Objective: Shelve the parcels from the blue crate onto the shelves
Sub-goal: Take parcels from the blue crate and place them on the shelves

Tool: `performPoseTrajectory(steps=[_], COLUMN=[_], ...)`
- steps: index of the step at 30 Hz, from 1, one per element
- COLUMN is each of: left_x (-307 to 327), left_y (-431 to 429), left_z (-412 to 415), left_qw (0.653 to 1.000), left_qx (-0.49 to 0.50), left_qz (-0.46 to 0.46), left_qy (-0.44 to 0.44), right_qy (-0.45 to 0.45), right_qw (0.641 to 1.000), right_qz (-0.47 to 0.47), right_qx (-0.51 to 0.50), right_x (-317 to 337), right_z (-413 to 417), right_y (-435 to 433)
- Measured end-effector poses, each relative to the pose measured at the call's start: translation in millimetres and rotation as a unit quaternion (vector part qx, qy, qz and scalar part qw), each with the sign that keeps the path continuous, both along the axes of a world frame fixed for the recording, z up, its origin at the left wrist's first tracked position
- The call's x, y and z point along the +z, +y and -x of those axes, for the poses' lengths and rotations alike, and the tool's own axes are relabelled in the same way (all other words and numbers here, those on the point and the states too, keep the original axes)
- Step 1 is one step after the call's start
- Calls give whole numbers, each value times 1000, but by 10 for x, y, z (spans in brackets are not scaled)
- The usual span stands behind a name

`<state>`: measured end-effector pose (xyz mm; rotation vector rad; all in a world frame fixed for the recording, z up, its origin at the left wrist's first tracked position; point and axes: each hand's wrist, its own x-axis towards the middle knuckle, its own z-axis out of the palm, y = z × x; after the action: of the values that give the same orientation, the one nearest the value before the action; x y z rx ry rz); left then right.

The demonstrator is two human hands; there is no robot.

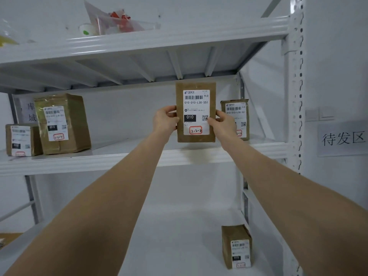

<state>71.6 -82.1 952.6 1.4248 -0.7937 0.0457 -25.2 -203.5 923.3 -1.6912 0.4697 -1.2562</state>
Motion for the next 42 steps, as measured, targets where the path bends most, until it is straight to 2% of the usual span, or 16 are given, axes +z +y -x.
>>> performPoseTrajectory(steps=[6, 11, 21, 27, 29, 31, 33, 36, 38, 40, 42], left_x=[1, 29, -118, -117, -24, 107, 260, 409, 433, 417, 385], left_y=[-68, 73, 348, 350, 368, 383, 384, 338, 304, 269, 236], left_z=[-88, -325, -790, -881, -863, -841, -807, -762, -737, -742, -773], left_qw=[1000, 1000, 998, 993, 985, 964, 934, 863, 810, 780, 766], left_qx=[-18, 7, 30, 47, 77, 154, 203, 237, 250, 248, 246], left_qz=[-1, -8, -33, -102, -151, -164, -150, -201, -249, -285, -310], left_qy=[5, 5, 32, 26, -29, -144, -255, -397, -468, -498, -507], right_qy=[7, 11, 43, 99, 142, 175, 191, 246, 285, 317, 329], right_qw=[1000, 999, 998, 992, 982, 963, 926, 832, 787, 778, 791], right_qz=[11, 13, 17, 71, 106, 162, 262, 432, 487, 484, 460], right_qx=[-3, 32, 30, -30, -67, -128, -192, -246, -249, -243, -233], right_x=[0, -1, -145, -168, -153, -109, -45, 13, 21, -4, -37], right_z=[-13, -214, -699, -764, -761, -731, -698, -683, -706, -754, -807], right_y=[-38, 126, 370, 396, 389, 407, 445, 501, 536, 558, 567])
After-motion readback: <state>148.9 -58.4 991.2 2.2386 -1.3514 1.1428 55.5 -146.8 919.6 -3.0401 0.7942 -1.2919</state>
